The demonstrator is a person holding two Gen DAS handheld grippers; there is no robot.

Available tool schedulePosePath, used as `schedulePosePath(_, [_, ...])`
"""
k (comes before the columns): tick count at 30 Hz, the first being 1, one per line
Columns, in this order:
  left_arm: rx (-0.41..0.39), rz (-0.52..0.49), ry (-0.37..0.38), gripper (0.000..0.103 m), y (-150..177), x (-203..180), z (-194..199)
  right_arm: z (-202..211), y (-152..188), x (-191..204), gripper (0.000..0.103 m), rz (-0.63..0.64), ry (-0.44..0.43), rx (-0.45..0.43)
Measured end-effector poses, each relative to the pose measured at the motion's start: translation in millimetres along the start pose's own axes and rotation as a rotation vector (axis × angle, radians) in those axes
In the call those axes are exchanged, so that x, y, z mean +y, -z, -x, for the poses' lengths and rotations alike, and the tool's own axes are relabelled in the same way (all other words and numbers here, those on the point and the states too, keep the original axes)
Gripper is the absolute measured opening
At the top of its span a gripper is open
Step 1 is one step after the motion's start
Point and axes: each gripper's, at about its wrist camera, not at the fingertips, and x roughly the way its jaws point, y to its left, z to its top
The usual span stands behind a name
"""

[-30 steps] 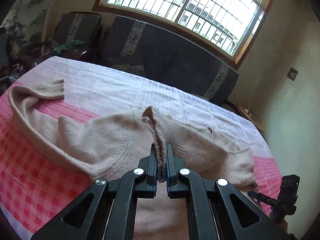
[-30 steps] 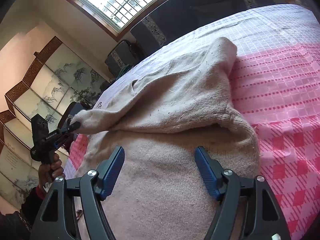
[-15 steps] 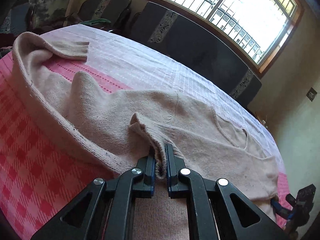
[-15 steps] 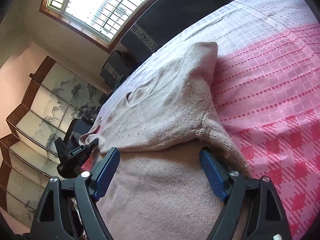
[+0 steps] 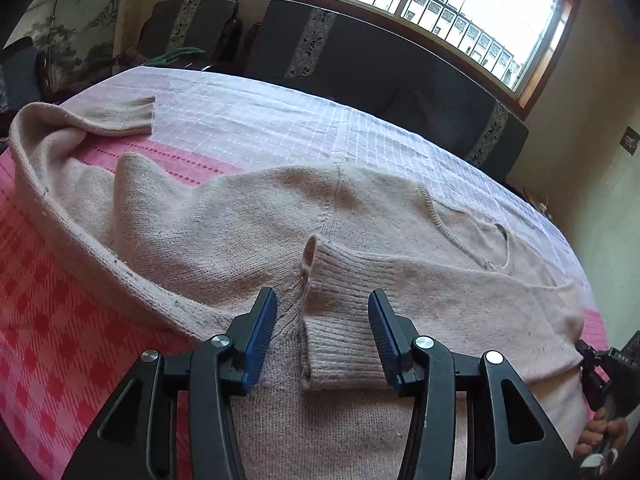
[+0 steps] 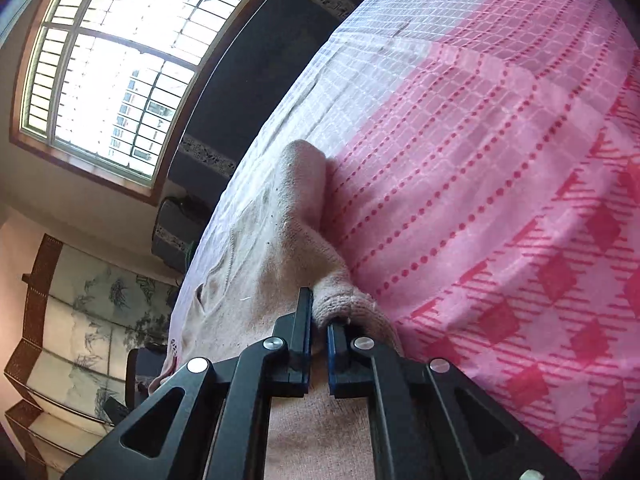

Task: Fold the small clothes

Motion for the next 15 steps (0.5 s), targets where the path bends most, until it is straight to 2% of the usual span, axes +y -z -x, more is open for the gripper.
schedulePosePath(2, [0.002,-0.014,-0.017,0.05,0.0,-2.9,-0.8,-12.9,-1.4,1.5,0.009,0.017,-0.083,0.093])
schedulePosePath(3, [0.003,-0.014,-0.019,0.05,-0.3,-3.0,-1.2,-16.7,-1.6,4.5,0.009,0.034,-0.086,0.125])
schedulePosePath(8, [-0.003,0.002,-0.024,0.049,-1.4,0.1,-1.3,1.2,2.2,4.9,0.013,0.036,-0.03,0.154])
schedulePosePath(9, [-0.003,0.002,-0.024,0.049,-1.5,0.4,-0.9,10.9,4.0,6.6,0.017,0.048,-0.021,0.154])
schedulePosePath(10, [-0.003,0.002,-0.026,0.049,-1.6,0.3,-0.9,22.0,5.0,12.4,0.017,0.095,-0.003,0.137])
schedulePosePath(13, [-0.009,-0.003,-0.04,0.049,-1.4,-0.1,0.2,40.8,-7.7,50.3,0.017,0.355,0.125,0.044])
schedulePosePath(15, [-0.018,0.001,-0.048,0.049,-1.2,0.3,1.8,30.6,-22.5,73.4,0.017,0.474,0.143,0.031])
